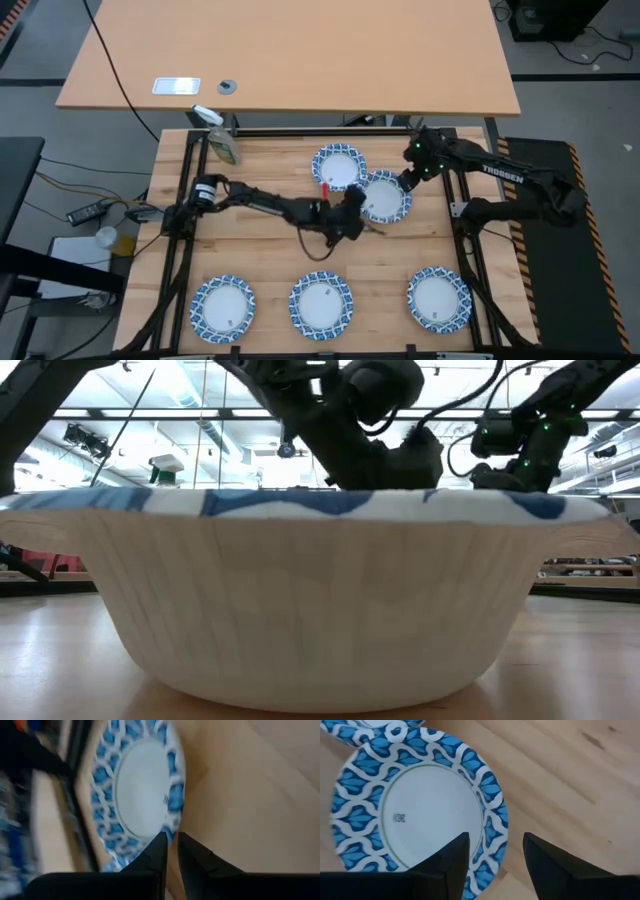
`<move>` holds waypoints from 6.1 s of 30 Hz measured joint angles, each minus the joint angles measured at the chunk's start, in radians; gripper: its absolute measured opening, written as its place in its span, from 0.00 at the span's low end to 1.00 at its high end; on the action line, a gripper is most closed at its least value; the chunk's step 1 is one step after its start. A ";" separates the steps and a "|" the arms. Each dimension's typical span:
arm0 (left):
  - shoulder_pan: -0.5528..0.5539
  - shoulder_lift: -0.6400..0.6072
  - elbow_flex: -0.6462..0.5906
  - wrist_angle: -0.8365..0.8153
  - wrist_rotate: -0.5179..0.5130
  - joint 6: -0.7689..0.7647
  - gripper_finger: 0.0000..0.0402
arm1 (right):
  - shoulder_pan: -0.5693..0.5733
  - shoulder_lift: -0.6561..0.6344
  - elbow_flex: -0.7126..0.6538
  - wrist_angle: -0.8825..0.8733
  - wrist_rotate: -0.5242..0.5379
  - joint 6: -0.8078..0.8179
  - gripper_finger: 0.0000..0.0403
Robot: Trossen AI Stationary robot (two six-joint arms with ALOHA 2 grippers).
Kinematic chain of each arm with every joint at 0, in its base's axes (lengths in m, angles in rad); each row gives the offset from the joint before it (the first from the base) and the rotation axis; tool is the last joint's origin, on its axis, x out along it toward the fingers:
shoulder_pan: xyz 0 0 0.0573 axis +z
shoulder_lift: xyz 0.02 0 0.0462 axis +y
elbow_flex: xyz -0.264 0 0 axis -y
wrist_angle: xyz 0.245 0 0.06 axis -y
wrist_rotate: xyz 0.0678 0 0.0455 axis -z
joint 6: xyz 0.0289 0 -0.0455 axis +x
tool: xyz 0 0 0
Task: Nest bowls inside each other
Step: Stack the blue white patterned bowl on top of the other blue white patterned bowls
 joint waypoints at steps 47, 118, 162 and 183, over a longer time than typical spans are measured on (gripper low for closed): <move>0.045 -0.006 -0.205 0.477 -0.015 0.461 0.63 | -0.037 0.207 -0.022 0.007 0.046 -0.080 0.66; 0.132 -0.006 -0.205 0.435 0.221 0.553 0.42 | -0.042 0.207 -0.017 0.063 -0.173 -0.066 0.52; 0.245 -0.287 -0.206 -0.064 0.024 0.103 0.41 | 0.134 0.360 0.383 0.262 -0.116 0.083 0.52; 0.434 -0.305 -0.204 -0.210 0.232 -0.006 0.42 | 0.061 0.619 0.580 0.138 -0.139 -0.001 0.52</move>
